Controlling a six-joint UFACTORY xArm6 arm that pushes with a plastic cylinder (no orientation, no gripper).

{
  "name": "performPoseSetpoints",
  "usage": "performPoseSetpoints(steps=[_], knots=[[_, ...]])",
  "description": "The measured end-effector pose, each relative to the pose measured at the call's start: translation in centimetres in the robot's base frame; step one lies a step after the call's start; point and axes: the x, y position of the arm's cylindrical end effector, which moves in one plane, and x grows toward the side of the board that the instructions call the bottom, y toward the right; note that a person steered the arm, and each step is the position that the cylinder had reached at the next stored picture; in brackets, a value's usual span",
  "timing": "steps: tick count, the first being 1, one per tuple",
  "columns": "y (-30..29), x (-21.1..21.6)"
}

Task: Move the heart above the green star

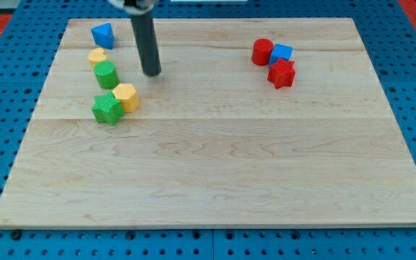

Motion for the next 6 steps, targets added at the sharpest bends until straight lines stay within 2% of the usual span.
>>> performPoseSetpoints(steps=[1,3,4,6], knots=[[-3.8,-2.6],[-11.1,-2.6],[-12.8,-1.3],[-9.4,2.8]])
